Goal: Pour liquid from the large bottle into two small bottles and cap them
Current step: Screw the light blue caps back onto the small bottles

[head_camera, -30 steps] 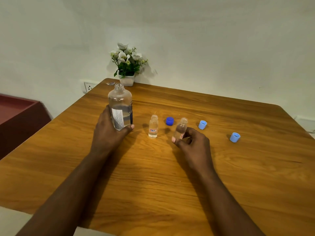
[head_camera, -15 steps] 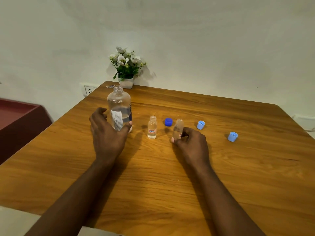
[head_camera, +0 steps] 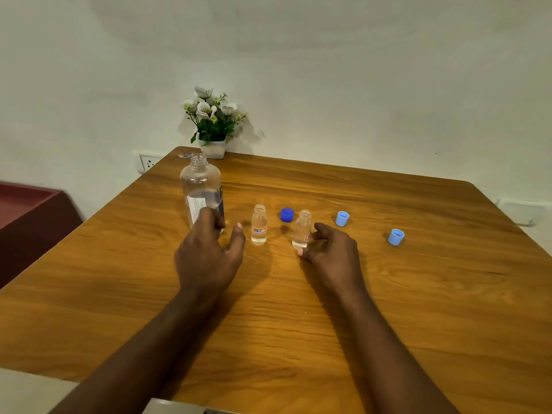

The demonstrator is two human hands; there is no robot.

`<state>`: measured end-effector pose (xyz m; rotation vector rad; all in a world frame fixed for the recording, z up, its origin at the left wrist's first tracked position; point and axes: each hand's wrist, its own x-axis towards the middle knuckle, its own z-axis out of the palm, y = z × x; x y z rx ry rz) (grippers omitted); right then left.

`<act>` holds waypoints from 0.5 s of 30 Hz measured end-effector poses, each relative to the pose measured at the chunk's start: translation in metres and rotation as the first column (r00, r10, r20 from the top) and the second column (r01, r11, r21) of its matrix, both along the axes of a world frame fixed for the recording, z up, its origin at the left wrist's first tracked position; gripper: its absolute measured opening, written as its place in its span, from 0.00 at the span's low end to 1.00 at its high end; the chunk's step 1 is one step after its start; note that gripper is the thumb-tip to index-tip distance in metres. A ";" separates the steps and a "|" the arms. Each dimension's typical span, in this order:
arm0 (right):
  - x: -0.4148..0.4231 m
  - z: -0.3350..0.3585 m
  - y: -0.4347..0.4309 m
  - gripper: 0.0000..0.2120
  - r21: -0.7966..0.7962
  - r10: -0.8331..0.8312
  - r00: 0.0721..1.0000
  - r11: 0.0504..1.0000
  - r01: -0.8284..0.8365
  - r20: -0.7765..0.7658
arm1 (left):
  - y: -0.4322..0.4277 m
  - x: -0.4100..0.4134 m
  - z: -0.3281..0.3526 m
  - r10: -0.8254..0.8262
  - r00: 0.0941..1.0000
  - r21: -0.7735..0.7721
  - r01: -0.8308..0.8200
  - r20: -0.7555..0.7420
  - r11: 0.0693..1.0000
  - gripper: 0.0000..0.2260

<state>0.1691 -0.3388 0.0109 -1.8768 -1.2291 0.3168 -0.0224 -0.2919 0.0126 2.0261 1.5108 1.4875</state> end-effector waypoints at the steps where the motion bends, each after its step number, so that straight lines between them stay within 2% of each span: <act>1: 0.001 0.000 -0.002 0.32 0.007 -0.004 1.000 1.000 0.004 -0.016 | -0.003 0.000 -0.001 -0.025 1.000 0.008 0.025 -0.019 1.000 0.10; 4: 0.008 0.001 -0.008 0.26 0.041 -0.043 0.998 0.998 0.045 -0.046 | -0.006 0.000 -0.002 -0.068 0.995 0.016 0.069 -0.072 0.997 0.08; 7: 0.021 0.002 -0.012 0.18 0.115 -0.162 0.981 0.978 0.174 -0.107 | -0.005 0.002 -0.002 -0.098 0.986 0.002 0.099 -0.133 0.995 0.09; 11: 0.047 0.005 -0.020 0.12 0.172 -0.418 0.894 0.880 0.443 -0.164 | -0.012 0.013 -0.003 -0.176 0.969 -0.071 0.166 -0.173 0.984 0.10; 13: 0.060 0.004 -0.023 0.11 0.188 -0.506 0.841 0.822 0.538 -0.192 | -0.017 0.024 -0.003 -0.241 0.950 -0.145 0.215 -0.196 0.966 0.10; 15: 0.071 0.002 -0.025 0.12 0.184 -0.561 0.800 0.781 0.596 -0.211 | -0.018 0.035 -0.004 -0.275 0.936 -0.211 0.230 -0.220 0.950 0.15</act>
